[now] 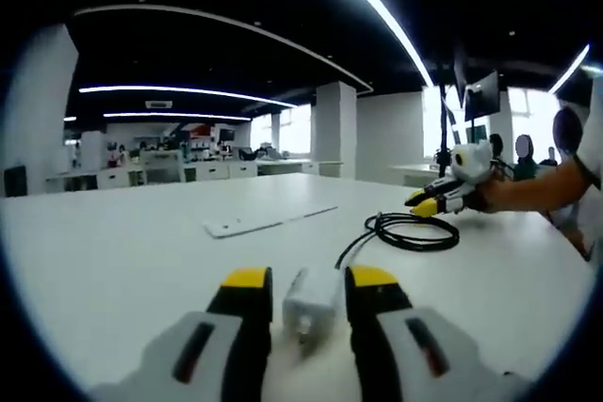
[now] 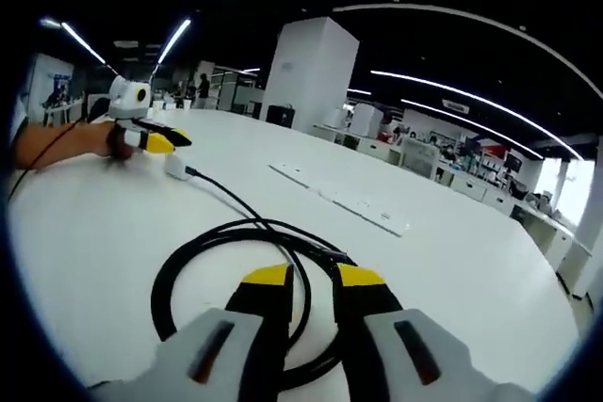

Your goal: Plug the desk Type‑C cable into the charger adapter.

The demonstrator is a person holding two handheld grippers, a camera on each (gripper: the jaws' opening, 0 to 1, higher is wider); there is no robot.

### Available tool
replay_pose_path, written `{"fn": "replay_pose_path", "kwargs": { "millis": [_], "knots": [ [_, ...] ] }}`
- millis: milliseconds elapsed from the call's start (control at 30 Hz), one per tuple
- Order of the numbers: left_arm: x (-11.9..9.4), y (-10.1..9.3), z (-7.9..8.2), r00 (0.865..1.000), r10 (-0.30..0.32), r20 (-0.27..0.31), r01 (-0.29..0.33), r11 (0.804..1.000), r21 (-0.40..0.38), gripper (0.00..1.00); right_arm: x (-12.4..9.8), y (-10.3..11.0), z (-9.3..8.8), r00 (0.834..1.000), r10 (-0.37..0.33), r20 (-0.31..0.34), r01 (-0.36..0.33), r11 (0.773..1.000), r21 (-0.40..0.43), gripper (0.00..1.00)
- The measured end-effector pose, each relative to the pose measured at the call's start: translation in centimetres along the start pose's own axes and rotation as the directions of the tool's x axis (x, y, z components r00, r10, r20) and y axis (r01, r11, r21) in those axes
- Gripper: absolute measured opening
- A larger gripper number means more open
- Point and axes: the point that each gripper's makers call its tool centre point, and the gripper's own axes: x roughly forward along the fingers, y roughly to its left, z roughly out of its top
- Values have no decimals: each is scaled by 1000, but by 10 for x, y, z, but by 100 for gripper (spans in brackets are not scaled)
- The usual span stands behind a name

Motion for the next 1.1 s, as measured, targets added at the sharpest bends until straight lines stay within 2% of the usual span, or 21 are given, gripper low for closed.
{"fn": "replay_pose_path", "kwargs": {
  "millis": [100,233,333,400,800,1000,1100],
  "knots": [
    [-3,-1,-1,1000,5,-4,-5,1000,-8,35,-5,-1,5,999,-5,34,4,1000,21,19],
    [-10,-5,3,1000,15,19,-15,1000,-13,39,-14,-2,8,998,-15,66,12,999,44,22],
    [-17,-5,7,999,36,39,-35,999,-31,45,-24,2,10,995,-24,92,18,998,65,25],
    [-21,-5,7,998,46,42,-45,998,-36,50,-23,0,12,994,-28,107,19,996,87,28],
    [-48,-12,6,993,104,56,-103,994,-35,65,-46,3,16,986,-82,144,64,990,125,46],
    [-61,-20,10,989,124,82,-120,992,-51,72,-58,7,17,983,-98,157,75,986,146,55],
    [-72,-25,14,985,149,83,-147,989,-30,75,-70,10,20,976,-120,180,90,982,166,60]
  ]
}}
